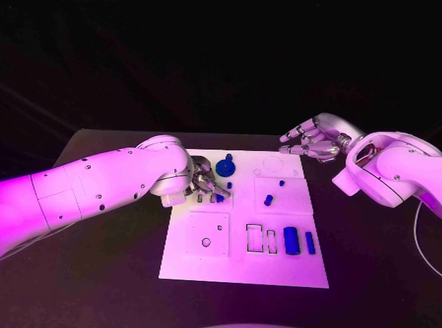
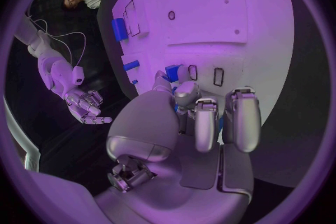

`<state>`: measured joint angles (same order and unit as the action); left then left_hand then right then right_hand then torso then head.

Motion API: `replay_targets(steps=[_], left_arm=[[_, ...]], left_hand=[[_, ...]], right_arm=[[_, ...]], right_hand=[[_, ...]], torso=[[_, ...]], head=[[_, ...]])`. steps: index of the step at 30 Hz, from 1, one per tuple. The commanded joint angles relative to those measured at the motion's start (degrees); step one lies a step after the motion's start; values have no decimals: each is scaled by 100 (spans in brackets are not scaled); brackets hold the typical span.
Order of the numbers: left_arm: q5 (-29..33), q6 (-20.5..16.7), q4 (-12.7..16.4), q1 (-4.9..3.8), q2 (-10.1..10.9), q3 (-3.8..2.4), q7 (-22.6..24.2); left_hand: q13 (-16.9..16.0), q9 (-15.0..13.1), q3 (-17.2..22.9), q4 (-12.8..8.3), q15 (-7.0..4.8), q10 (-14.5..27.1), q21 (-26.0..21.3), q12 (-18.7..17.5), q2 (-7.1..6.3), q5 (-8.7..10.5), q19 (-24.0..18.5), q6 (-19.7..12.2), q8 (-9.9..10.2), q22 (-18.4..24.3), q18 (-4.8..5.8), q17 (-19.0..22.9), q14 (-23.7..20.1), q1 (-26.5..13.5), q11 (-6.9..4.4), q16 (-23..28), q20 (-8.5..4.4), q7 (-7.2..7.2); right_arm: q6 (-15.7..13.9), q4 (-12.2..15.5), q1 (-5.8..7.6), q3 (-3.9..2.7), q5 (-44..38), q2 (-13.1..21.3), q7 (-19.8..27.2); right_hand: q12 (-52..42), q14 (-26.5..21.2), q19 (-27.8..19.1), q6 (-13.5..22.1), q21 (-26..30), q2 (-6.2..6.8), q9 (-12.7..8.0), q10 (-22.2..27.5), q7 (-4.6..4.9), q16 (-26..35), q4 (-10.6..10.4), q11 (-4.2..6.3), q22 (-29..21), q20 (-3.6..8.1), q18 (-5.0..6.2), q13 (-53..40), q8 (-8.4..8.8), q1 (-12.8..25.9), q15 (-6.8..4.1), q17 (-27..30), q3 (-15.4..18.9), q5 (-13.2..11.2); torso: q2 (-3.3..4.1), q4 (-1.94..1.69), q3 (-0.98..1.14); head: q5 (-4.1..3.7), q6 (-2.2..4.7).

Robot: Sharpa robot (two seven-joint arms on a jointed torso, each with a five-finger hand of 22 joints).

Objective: Assemble the parts on the task board

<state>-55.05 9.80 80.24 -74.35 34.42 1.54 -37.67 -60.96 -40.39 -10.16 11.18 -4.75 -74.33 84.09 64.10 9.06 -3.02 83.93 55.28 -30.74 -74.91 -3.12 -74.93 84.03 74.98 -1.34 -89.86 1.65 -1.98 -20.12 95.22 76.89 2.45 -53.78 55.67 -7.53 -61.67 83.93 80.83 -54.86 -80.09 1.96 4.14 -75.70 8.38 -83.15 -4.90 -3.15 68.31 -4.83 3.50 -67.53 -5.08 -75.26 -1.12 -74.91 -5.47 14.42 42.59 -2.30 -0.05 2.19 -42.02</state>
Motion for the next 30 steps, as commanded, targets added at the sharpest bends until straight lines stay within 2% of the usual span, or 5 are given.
replay_targets(steps=[1,10,12,19,30], left_arm=[[-25,119,-10,0,4,6,-2],[-24,166,2,0,30,6,-2],[-16,176,6,0,39,6,-1],[37,211,13,0,73,6,6],[54,283,20,1,139,6,11]], left_hand=[[19,-14,252,-152,-50,18,16,-11,111,4,223,-86,20,-537,104,-1507,597,297,-66,-14,-52,11],[124,9,1467,-596,-47,114,4,-194,-100,-608,212,-228,232,-535,102,-1507,597,796,-44,-14,-66,-33],[158,-44,2603,-527,-45,82,-3,-240,-607,-632,208,-181,278,-542,94,-1507,597,382,12,-14,-47,-98],[186,-314,4548,-669,8,33,-24,-261,-1365,-910,202,-147,172,-539,95,-1507,597,-467,-13,-14,-7,-109],[225,-474,5037,-902,5,44,-59,-304,-1523,-1258,184,-187,118,-505,86,-1507,597,-783,3,-14,-6,-92]], right_arm=[[81,10,-3,1,20,-2,-20],[90,4,-4,5,36,-7,-19],[89,4,-4,6,38,-6,-18],[83,4,-5,8,45,-6,-15],[90,5,-6,11,61,0,-15]], right_hand=[[26,391,-32,-46,37,-33,1,21,0,25,4,-3,-2,9,83,7,-32,-11,-10,-588,39,32],[26,391,-32,-46,37,-33,1,21,0,25,4,-3,-2,9,83,7,-32,-11,-10,-588,39,32],[26,391,-32,-46,37,-33,1,21,0,25,4,-3,-2,9,83,7,-32,-11,-10,-588,39,32],[13,393,-30,-51,39,-49,1,11,-2,25,-5,-1,-3,10,83,1,-37,-4,-11,-590,43,39],[8,393,-28,-51,38,-53,1,7,-2,26,-9,-1,1,11,82,-1,-37,0,-12,-589,45,41]], torso=[[0,-1,-2],[-3,2,-3],[-2,0,-3],[-1,-5,-4],[-2,1,2]], head=[[-2,-8],[3,-21],[3,-23],[2,-34],[-2,-49]])
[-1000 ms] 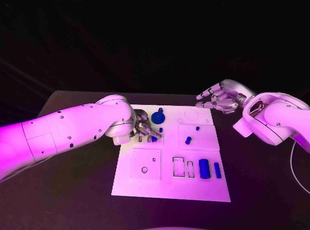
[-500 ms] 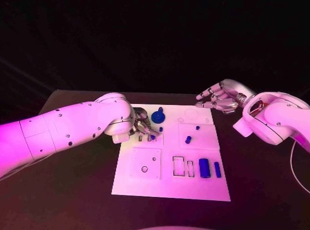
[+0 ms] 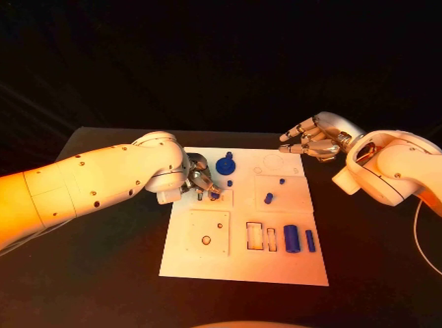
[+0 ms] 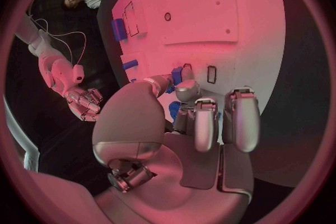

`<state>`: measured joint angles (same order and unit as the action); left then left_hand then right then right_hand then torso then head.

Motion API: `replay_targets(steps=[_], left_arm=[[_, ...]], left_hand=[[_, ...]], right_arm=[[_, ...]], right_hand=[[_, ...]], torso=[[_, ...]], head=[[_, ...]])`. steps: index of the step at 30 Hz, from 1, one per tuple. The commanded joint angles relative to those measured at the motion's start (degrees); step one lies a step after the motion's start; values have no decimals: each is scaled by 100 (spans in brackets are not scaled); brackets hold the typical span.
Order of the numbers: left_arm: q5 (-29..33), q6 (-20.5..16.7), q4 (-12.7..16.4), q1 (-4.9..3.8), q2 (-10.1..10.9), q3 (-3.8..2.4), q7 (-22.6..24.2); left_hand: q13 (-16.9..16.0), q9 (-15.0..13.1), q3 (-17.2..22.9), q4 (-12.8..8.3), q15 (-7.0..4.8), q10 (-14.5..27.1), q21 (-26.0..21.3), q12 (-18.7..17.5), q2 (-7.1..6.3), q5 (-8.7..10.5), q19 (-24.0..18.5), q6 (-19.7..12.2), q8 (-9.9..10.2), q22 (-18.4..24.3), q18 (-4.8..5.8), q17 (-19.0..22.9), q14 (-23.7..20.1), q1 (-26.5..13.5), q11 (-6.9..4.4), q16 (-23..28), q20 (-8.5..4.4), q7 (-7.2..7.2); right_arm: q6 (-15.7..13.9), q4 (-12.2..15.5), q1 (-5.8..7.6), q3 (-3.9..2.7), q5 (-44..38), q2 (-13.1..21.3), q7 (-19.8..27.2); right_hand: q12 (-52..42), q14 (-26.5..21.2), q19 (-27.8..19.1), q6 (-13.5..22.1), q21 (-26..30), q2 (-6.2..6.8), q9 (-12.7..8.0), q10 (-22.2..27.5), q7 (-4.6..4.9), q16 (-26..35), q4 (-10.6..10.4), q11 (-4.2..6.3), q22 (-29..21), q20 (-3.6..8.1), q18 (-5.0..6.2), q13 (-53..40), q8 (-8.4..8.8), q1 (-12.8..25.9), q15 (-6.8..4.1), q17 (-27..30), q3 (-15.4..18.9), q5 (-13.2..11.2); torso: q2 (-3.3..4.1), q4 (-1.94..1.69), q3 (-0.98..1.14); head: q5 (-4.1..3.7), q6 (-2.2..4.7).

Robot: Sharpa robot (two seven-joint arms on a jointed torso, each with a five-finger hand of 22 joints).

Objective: Assemble the parts on the task board

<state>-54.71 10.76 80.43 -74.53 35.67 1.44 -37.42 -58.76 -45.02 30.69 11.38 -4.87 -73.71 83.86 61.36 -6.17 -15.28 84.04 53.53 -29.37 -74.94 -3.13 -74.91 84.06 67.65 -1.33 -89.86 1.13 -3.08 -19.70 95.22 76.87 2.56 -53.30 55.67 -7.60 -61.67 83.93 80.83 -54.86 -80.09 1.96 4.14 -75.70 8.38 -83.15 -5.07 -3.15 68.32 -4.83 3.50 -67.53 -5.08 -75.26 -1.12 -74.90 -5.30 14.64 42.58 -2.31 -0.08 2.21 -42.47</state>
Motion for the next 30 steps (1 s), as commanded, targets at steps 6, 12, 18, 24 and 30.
replay_targets(steps=[6,12,18,24,30], left_arm=[[79,61,-8,19,29,15,0],[134,-241,8,19,63,15,40],[105,-307,14,20,77,16,50],[-67,-14,16,21,83,23,26],[-163,277,18,22,110,36,7]], left_hand=[[11,-39,1017,-983,15,-20,-57,-37,-24,-63,161,-5,-33,-473,80,-1509,594,-78,-1,-14,45,20],[-12,-66,1100,-1060,9,-44,-70,-15,-45,-76,156,18,-50,-459,76,-1509,594,-93,-8,-14,40,26],[-29,-80,1157,-1106,4,-66,-64,4,-57,-82,162,34,-59,-471,78,-1509,594,-105,-13,-14,36,29],[-29,-90,1203,-1148,2,-73,-91,4,-75,-101,146,43,-61,-432,69,-1509,594,-118,-15,-14,33,29],[-48,-119,1279,-1219,-2,-106,-117,23,-124,-304,136,77,-69,-402,62,-1509,594,-210,-18,-14,27,32]], right_arm=[[49,6,-3,1,47,1,-6],[49,-1,-4,3,71,-3,5],[54,-8,-5,4,88,-8,13],[68,-15,-8,6,100,-15,21],[93,-18,-14,8,109,-13,23]], right_hand=[[7,394,-27,-51,41,-73,0,3,-2,27,-17,-2,-3,12,82,4,-40,26,-13,-590,39,27],[5,394,-27,-50,43,-82,0,1,-2,29,-27,-2,-5,12,82,5,-40,36,-12,-588,42,31],[4,395,-26,-49,43,-89,-1,-1,-2,29,-38,-2,-5,12,82,6,-41,48,-12,-589,46,36],[4,396,-26,-49,45,-93,-1,-1,-2,29,-45,-3,-6,12,82,7,-41,55,-12,-589,50,39],[4,396,-26,-49,45,-93,-1,-1,-2,29,-45,-3,-6,12,82,7,-41,55,-12,-589,50,39]], torso=[[-1,1,7],[-1,4,9],[1,-6,6],[2,5,5],[3,-2,3]], head=[[-6,-8],[-9,-3],[-9,-9],[9,-12],[4,-22]])
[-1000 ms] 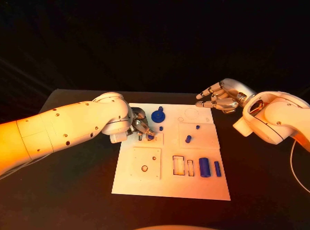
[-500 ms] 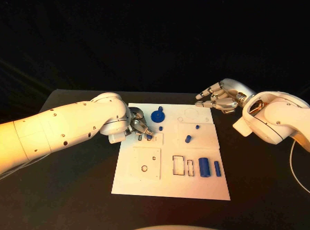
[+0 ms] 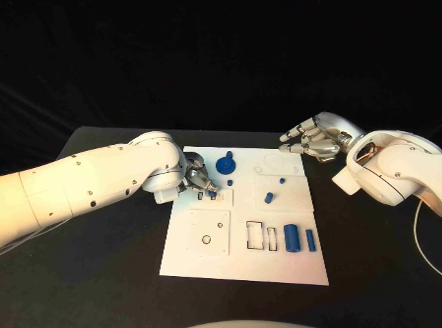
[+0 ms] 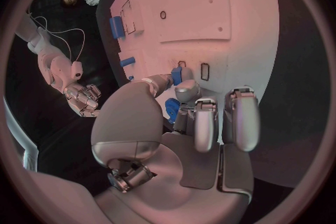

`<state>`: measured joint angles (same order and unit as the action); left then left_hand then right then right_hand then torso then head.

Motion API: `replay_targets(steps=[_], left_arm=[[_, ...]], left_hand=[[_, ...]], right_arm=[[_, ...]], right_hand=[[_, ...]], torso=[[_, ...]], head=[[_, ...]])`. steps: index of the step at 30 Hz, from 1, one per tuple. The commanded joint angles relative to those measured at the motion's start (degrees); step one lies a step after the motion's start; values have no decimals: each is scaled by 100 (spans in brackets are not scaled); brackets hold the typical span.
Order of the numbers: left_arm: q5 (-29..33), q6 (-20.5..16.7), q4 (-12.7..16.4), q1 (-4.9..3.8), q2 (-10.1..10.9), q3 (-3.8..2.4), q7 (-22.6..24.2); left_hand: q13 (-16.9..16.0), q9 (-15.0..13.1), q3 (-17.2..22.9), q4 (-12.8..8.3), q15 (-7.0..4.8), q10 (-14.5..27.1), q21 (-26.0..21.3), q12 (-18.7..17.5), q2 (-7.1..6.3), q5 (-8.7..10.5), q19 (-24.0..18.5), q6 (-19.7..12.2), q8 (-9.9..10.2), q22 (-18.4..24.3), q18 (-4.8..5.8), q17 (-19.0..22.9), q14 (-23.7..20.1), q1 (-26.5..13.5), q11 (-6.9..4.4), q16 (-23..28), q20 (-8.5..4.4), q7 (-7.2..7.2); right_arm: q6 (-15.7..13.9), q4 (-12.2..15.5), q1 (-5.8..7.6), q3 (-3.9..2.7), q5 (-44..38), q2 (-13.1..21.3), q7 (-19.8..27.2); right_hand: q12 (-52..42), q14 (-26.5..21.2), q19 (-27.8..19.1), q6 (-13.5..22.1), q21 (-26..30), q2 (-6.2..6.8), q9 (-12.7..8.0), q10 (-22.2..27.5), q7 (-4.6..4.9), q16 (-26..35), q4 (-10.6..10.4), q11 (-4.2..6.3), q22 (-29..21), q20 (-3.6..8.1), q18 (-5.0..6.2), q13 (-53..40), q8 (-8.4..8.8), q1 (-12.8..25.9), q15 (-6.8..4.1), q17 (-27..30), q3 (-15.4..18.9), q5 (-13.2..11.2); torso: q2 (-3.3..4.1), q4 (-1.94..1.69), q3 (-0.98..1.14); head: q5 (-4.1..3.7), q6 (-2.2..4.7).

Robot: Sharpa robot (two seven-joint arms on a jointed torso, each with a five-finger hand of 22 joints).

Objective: Assemble the parts on the task board

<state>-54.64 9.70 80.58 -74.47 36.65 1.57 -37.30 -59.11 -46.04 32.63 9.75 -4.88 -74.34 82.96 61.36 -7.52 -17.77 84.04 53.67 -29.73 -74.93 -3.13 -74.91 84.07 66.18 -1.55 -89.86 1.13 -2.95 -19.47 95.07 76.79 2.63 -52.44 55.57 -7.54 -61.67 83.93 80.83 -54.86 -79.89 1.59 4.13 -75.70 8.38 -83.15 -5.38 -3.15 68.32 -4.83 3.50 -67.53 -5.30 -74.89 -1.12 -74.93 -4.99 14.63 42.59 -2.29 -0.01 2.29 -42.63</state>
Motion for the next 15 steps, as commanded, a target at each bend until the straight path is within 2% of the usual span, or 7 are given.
replay_targets(steps=[1,7,15], left_arm=[[-191,434,5,16,14,26,-7],[-328,693,21,17,18,36,-8],[-435,738,31,18,28,40,-3]], left_hand=[[-19,-20,1090,-1066,-3,-49,-34,29,6,-82,134,68,-34,-397,61,-1509,593,-76,3,-14,26,21],[-14,-24,1095,-1077,-4,-49,-52,24,0,-114,124,74,-34,-372,55,-1509,593,-89,1,-14,25,22],[-11,-25,1097,-1079,-4,-48,-71,21,0,-120,112,75,-34,-343,48,-1509,593,-91,1,-14,25,23]], right_arm=[[74,-3,-7,0,24,-4,18],[127,-14,-11,1,46,-16,61],[161,-23,-12,3,61,-22,88]], right_hand=[[4,396,-26,-49,25,-56,-1,-1,-1,29,-13,-3,-6,12,83,7,-18,17,-12,-586,18,39],[2,396,-26,-43,28,-47,-2,-2,-2,32,-27,-3,-9,13,83,9,-17,37,-12,-584,37,43],[10,396,-27,-42,30,-44,-3,2,-2,33,-27,-3,-13,13,84,15,-17,38,-12,-583,40,44]], torso=[[3,-3,-5],[2,0,-6],[3,-2,-6]], head=[[-1,-5],[12,-18],[13,-24]])
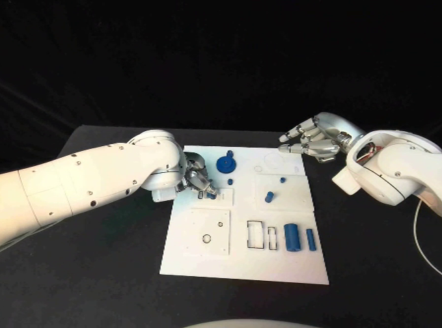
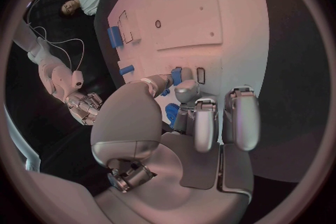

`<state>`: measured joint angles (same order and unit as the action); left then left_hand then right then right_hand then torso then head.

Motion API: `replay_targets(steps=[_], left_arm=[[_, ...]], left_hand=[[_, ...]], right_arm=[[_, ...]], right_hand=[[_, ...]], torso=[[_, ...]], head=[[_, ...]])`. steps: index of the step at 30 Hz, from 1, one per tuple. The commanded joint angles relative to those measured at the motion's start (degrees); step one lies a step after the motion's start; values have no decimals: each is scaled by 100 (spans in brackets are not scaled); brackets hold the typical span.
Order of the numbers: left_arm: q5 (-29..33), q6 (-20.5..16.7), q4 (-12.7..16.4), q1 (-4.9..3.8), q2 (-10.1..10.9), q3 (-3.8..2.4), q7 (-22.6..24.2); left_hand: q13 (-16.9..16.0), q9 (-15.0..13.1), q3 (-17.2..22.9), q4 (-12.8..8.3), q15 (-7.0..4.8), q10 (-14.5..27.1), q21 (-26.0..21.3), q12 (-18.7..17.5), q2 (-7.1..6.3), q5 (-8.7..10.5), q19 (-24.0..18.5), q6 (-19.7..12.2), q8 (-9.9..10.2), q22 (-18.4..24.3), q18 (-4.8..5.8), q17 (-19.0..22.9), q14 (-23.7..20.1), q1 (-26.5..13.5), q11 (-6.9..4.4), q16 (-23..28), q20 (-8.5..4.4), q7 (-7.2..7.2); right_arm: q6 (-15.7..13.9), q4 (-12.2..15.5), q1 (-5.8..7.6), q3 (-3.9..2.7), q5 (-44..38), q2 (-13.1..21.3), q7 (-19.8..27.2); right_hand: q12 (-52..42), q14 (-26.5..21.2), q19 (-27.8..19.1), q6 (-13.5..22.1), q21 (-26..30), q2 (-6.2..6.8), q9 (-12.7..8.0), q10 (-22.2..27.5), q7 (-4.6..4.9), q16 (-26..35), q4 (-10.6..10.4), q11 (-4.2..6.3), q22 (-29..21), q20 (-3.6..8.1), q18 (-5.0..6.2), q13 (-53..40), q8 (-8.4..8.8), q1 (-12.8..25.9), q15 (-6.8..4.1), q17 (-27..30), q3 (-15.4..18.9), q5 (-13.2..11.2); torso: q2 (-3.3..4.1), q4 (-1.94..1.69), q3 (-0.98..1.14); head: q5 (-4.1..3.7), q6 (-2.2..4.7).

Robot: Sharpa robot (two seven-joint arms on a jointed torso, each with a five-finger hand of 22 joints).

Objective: Assemble the parts on the task board

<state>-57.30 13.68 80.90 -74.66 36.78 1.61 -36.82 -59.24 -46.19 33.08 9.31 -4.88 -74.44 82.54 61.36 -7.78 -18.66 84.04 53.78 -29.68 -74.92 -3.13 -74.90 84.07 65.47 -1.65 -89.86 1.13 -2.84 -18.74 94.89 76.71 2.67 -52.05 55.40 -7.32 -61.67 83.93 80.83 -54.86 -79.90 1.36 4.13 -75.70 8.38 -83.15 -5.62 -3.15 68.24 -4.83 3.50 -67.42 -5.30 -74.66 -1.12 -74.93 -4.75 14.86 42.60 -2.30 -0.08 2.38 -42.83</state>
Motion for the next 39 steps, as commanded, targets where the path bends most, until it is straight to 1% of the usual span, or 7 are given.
replay_targets(steps=[1,12,18,23,29,32,39], left_arm=[[-171,336,0,38,14,36,-50],[-184,244,-40,40,-44,53,-50],[-185,178,-89,39,-96,69,-53],[-197,248,-133,39,-120,84,-70],[-248,327,-174,38,-171,90,-95],[-259,340,-194,38,-194,91,-104],[-268,347,-255,39,-234,103,-112]], left_hand=[[2,-10,1052,-1034,-4,-38,-29,21,26,-31,112,64,-39,-344,49,-1510,593,-20,11,-14,24,12],[0,-13,1057,-1027,-5,-44,-39,23,41,-53,108,72,-38,-332,46,-1510,593,-45,12,-14,23,11],[-8,-28,1034,-963,-7,-70,-34,37,93,-63,118,87,-38,-349,50,-1510,593,-189,6,-14,21,23],[-74,-51,950,-911,-22,-136,-55,113,122,-51,114,124,-57,-328,45,-1510,593,-328,-17,-14,10,54],[-143,-69,780,-838,-47,-198,-54,192,155,-42,126,169,-66,-342,49,-1510,593,-489,-45,-14,-11,93],[-168,-75,626,-775,-58,-216,-65,223,158,-33,126,197,-69,-333,47,-1510,593,-602,-61,-14,-21,114],[-219,-73,203,-534,-76,-244,-55,285,191,-19,147,281,-66,-365,55,-1510,593,-908,-81,-14,-42,141]], right_arm=[[88,-6,-4,0,23,-5,67],[100,5,-5,0,49,-6,93],[101,18,-5,0,60,-2,114],[73,32,-4,0,67,2,123],[0,72,-4,0,43,-5,139],[-12,83,-4,0,43,-7,147],[-15,85,-4,0,65,-7,158]], right_hand=[[10,396,-28,-42,30,-21,-3,2,-2,33,-4,-3,-5,13,84,4,-17,15,-12,-583,16,21],[12,395,-29,-42,32,-21,-3,3,-2,36,-4,-2,-8,13,84,7,-17,16,-12,-580,17,22],[20,394,-28,-41,32,-22,-3,7,-3,39,-4,-2,-7,13,84,14,-17,15,-12,-577,18,24],[20,394,-28,-41,32,-22,-3,7,-3,39,-4,-2,-7,13,84,14,-17,15,-12,-577,18,24],[32,393,-33,-37,38,-23,-4,14,-2,45,-5,-2,-20,13,87,24,-15,14,-13,-570,19,27],[34,392,-33,-34,38,-25,-4,16,-2,47,-6,-3,-20,13,86,25,-14,14,-13,-567,20,28],[34,392,-33,-34,38,-25,-4,16,-2,47,-6,-3,-20,13,86,25,-14,14,-13,-567,20,28]], torso=[[1,0,1],[-1,1,5],[2,5,5],[2,6,11],[2,7,8],[2,7,5],[-1,2,2]], head=[[3,-4],[17,0],[19,-1],[9,-11],[7,-19],[7,-29],[-1,-34]])
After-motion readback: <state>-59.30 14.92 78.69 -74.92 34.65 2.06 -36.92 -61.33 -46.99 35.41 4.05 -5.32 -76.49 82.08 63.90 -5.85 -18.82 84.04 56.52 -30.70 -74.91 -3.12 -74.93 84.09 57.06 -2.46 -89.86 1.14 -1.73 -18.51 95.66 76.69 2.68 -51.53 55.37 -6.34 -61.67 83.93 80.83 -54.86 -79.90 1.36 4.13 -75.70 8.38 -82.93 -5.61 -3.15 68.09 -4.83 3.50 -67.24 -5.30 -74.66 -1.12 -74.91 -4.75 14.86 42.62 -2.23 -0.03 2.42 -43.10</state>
